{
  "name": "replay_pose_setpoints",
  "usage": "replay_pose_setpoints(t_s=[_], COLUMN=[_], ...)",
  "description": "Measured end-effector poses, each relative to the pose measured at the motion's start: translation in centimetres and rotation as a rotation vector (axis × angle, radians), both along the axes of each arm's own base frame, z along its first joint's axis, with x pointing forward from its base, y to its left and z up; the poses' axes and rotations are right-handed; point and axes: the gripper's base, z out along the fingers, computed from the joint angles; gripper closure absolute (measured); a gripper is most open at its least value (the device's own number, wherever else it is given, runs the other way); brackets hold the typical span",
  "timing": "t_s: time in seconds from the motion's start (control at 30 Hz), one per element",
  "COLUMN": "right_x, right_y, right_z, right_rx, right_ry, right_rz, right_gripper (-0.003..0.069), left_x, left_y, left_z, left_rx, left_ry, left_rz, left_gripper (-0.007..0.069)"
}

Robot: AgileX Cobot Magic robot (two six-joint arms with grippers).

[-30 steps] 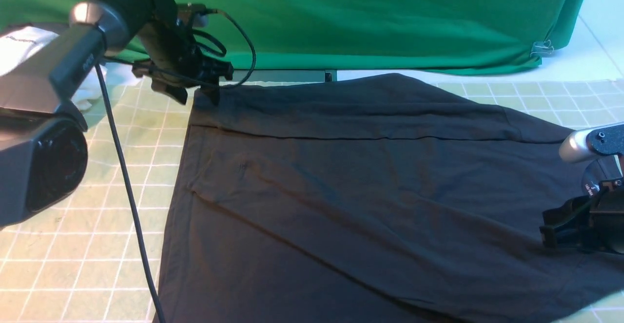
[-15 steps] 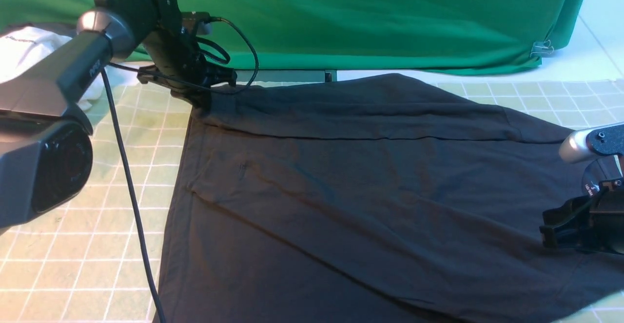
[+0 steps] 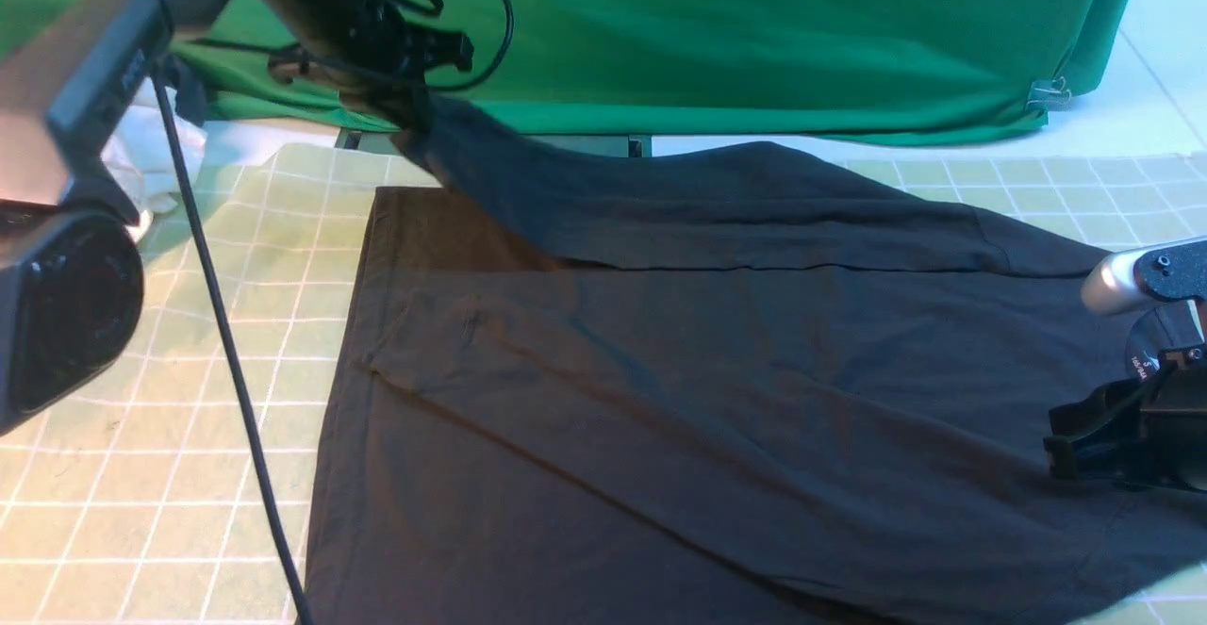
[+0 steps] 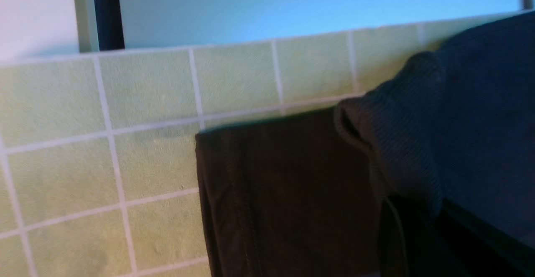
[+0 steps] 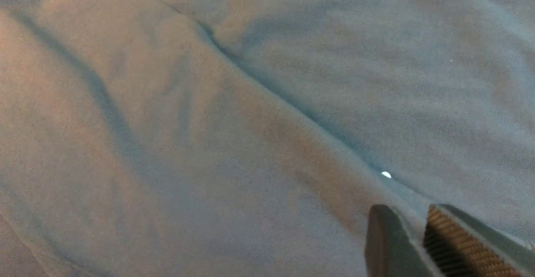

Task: Fold a long-sleeved shirt over a green coffee tablecloth.
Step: 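Fold the left side of the dark shirt inward over its body with the left gripper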

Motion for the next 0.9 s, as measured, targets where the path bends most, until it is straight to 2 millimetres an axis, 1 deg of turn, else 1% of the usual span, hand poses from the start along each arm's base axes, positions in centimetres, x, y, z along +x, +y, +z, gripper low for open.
replay_pose_setpoints(t_s=[0.1, 0.13, 0.2, 0.23, 0.3, 0.33, 0.37, 0.4, 0.5, 0.6, 0.67, 0.7, 0.73, 0.77, 0.8, 0.87, 0.9], right_x=[0.0, 0.0, 0.0, 0.0, 0.0, 0.0, 0.0, 0.0, 0.0, 0.0, 0.0, 0.0, 0.0, 0.0, 0.0, 0.0, 0.0], right_y=[0.0, 0.0, 0.0, 0.0, 0.0, 0.0, 0.0, 0.0, 0.0, 0.0, 0.0, 0.0, 0.0, 0.0, 0.0, 0.0, 0.0], right_z=[0.0, 0.0, 0.0, 0.0, 0.0, 0.0, 0.0, 0.0, 0.0, 0.0, 0.0, 0.0, 0.0, 0.0, 0.0, 0.0, 0.0], right_rx=[0.001, 0.001, 0.001, 0.001, 0.001, 0.001, 0.001, 0.001, 0.001, 0.001, 0.001, 0.001, 0.001, 0.001, 0.001, 0.001, 0.001], right_ry=[0.000, 0.000, 0.000, 0.000, 0.000, 0.000, 0.000, 0.000, 0.000, 0.000, 0.000, 0.000, 0.000, 0.000, 0.000, 0.000, 0.000], right_rz=[-0.001, -0.001, -0.001, -0.001, -0.001, -0.001, -0.001, -0.001, -0.001, -0.001, -0.001, -0.001, -0.001, -0.001, -0.001, -0.001, -0.001], right_gripper=[0.0483, 0.0483, 0.0483, 0.0483, 0.0483, 0.0483, 0.0483, 0.0483, 0.0480, 0.0475, 0.0472, 0.0472, 0.0468, 0.0467, 0.0466, 0.0465, 0.0466], left_x=[-0.9, -1.4, -2.1, -2.7, -3.4, -3.8, -3.9, -4.2, -5.0, -5.9, -6.4, -6.5, -6.8, -7.1, -7.2, -7.9, -8.1], left_y=[-0.2, -0.2, -0.2, -0.1, -0.1, -0.1, -0.1, 0.0, 0.3, 0.6, 0.7, 0.7, 0.9, 0.9, 0.9, 1.0, 1.0], left_z=[2.6, 3.8, 5.4, 6.5, 7.8, 8.3, 8.2, 8.6, 8.8, 7.6, 5.6, 5.3, 3.2, 1.8, 1.2, -2.3, -3.5], left_rx=[-0.004, -0.009, -0.014, -0.019, -0.024, -0.026, -0.026, -0.023, -0.011, -0.005, 0.003, 0.004, 0.011, 0.016, 0.020, 0.032, 0.027], left_ry=[-0.051, -0.071, -0.097, -0.116, -0.135, -0.142, -0.138, -0.140, -0.118, -0.049, 0.035, 0.045, 0.119, 0.169, 0.188, 0.283, 0.305], left_rz=[-0.004, -0.005, -0.006, -0.002, -0.001, -0.001, -0.001, 0.000, 0.014, 0.033, 0.035, 0.035, 0.038, 0.038, 0.033, 0.039, 0.043], left_gripper=[0.0649, 0.0649, 0.0649, 0.0649, 0.0649, 0.0649, 0.0649, 0.0649, 0.0649, 0.0649, 0.0649, 0.0649, 0.0649, 0.0649, 0.0649, 0.0647, 0.0647])
